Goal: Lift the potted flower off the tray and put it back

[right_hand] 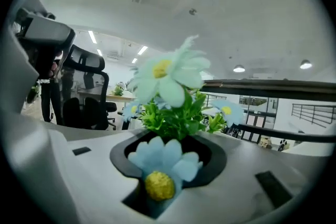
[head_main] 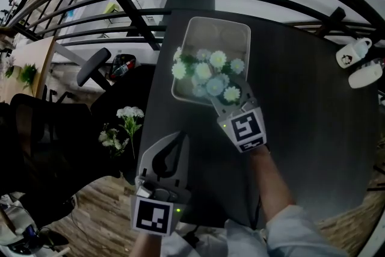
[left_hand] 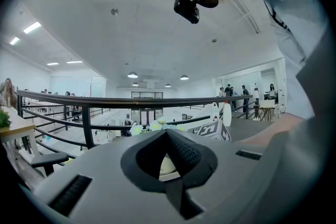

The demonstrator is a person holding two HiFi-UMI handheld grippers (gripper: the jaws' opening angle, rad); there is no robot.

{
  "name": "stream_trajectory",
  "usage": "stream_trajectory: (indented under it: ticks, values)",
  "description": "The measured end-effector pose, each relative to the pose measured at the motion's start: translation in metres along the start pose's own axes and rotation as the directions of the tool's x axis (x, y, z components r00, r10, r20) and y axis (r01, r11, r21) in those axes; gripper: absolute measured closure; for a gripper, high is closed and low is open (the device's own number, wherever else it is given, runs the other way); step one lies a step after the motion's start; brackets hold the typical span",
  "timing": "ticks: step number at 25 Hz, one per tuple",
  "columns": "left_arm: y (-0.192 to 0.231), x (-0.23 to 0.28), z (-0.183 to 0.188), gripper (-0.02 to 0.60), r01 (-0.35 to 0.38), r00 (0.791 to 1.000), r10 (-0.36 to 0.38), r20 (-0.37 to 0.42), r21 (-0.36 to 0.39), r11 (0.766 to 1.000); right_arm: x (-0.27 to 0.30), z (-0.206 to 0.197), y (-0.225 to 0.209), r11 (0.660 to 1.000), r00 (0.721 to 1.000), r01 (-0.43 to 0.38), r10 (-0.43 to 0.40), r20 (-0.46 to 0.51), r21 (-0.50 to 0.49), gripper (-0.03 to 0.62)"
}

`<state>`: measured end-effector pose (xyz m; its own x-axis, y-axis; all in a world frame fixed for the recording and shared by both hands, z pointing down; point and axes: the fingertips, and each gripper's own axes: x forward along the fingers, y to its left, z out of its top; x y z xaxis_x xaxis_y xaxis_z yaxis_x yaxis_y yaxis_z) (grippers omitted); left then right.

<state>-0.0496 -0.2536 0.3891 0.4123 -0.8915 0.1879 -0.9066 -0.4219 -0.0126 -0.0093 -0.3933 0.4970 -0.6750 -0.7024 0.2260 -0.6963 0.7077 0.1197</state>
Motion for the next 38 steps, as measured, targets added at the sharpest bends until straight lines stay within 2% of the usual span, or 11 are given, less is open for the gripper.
stream_trajectory:
  ticks: [4,8,25,29,38]
  values:
    - [-0.004,0.002,0.001,0.583,0.005,1.000,-0.005,0.003,0.000,1.000,-0.001,-0.001,0.000,0.998,1.000,0.013,-0.012,0.009,-0.063,0.500]
    - [-0.005,0.001,0.002,0.583,0.009,1.000,-0.009,0.005,0.003,1.000,-0.003,0.001,0.001,0.993,0.999,0.033,-0.031,0.022,-0.110,0.525]
    - [-0.006,-0.015,0.023,0.583,0.017,0.999,-0.018,0.042,0.010,1.000,-0.046,0.024,-0.005,0.984,0.992,0.126,-0.124,0.024,-0.128,0.530]
    - [-0.012,-0.023,0.034,0.583,0.026,0.998,-0.028,0.059,0.030,0.999,-0.068,0.043,-0.003,0.982,0.988,0.150,-0.145,0.051,-0.110,0.531]
    - [-0.021,-0.053,0.062,0.583,0.034,0.994,-0.040,0.099,0.054,0.998,-0.124,0.090,0.013,0.970,0.979,0.199,-0.189,0.078,-0.141,0.531]
